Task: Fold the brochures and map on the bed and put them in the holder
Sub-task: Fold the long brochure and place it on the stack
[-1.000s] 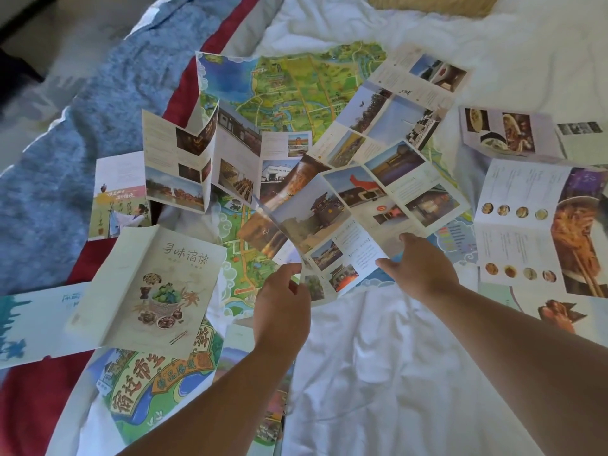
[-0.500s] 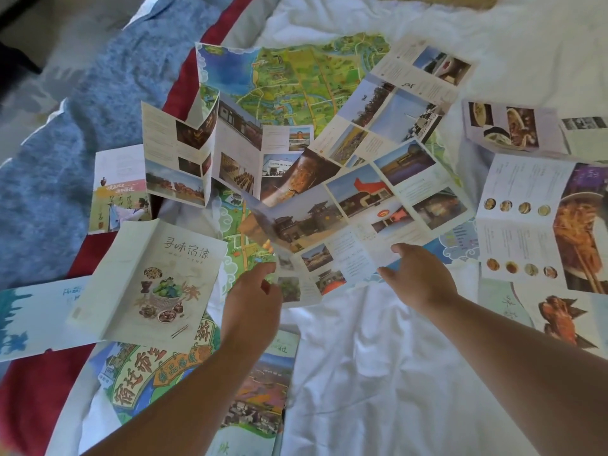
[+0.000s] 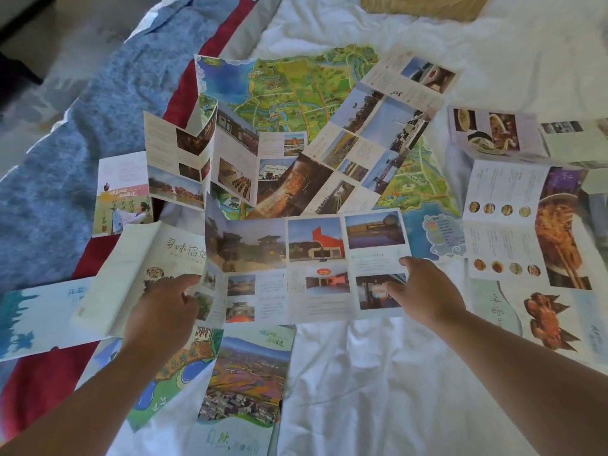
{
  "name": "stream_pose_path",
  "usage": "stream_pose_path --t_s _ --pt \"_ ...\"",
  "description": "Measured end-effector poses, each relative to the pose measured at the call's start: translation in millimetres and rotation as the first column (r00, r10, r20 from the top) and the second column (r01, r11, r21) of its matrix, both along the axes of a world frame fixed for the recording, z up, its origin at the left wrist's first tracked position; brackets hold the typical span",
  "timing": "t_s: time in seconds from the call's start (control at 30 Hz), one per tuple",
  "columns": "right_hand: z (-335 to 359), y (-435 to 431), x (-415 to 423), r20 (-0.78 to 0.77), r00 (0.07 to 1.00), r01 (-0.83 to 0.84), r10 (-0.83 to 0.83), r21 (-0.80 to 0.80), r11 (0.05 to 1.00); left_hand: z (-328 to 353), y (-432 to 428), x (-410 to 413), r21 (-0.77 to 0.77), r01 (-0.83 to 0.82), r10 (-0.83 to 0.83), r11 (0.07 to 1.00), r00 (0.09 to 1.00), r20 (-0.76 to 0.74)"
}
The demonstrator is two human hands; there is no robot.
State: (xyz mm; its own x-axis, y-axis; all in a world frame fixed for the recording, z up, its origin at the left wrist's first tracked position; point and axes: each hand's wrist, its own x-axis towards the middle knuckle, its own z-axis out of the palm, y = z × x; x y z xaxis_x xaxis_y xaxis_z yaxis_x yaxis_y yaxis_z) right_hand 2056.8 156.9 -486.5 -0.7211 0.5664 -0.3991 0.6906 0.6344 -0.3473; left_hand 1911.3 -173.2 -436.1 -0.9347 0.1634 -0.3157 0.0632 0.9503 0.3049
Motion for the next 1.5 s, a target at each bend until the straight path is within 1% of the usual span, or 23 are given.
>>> stream_pose_path --t_s 0.13,0.23,0.33,0.4,0.53,0.67,0.8,0.97,1.07,1.17,1.3,1.5 --pt "-5 1 13 0.039 0.997 0.068 -0.067 -0.026 0.997 -9 0 -4 0.006 0.009 -0.009 1.0 1.0 -0.015" --pt "-11 2 22 0.111 0.986 0.133 -0.127 -0.051 0.99 -19 2 -4 0.013 -0.017 0.017 1.0 1.0 -0.012" --pt "-17 3 29 0.167 0.968 0.208 -0.188 -0.113 0.972 -26 2 -2 0.03 -0.073 0.074 0.997 0.997 -0.034" --pt "-22 3 30 0.169 0.956 0.266 -0.239 -0.167 0.949 -28 2 0 0.045 -0.083 0.086 0.996 0.995 -0.054" --pt "-27 0 30 0.115 0.951 0.308 -0.288 -0.234 0.922 -29 3 4 0.061 -0.071 0.076 0.996 0.994 -0.078" --pt "-28 -2 30 0.111 0.943 0.329 -0.313 -0.181 0.927 -32 2 5 0.063 -0.049 0.054 0.997 0.995 -0.08" --pt "-26 -1 30 0.079 0.933 0.359 -0.351 -0.152 0.921 -34 2 9 0.101 -0.056 0.063 0.993 0.996 -0.063" --pt "-19 2 29 -0.008 0.944 0.325 -0.331 -0.171 0.93 -31 2 12 0.138 -0.073 0.08 0.988 0.995 -0.05" --pt "-13 2 32 -0.06 0.919 0.369 -0.389 -0.216 0.904 -29 3 14 0.153 -0.081 0.089 0.985 0.995 -0.049" --pt "-6 4 35 -0.072 0.934 0.33 -0.349 -0.189 0.925 -25 3 17 0.198 -0.093 0.104 0.976 0.993 -0.05" --pt "13 4 45 -0.193 0.878 0.368 -0.439 -0.316 0.874 -18 8 22 0.249 -0.104 0.12 0.963 0.992 -0.047" --pt "45 11 65 -0.305 0.828 0.346 -0.47 -0.382 0.857 -11 15 30 0.309 -0.133 0.148 0.942 0.989 -0.028"
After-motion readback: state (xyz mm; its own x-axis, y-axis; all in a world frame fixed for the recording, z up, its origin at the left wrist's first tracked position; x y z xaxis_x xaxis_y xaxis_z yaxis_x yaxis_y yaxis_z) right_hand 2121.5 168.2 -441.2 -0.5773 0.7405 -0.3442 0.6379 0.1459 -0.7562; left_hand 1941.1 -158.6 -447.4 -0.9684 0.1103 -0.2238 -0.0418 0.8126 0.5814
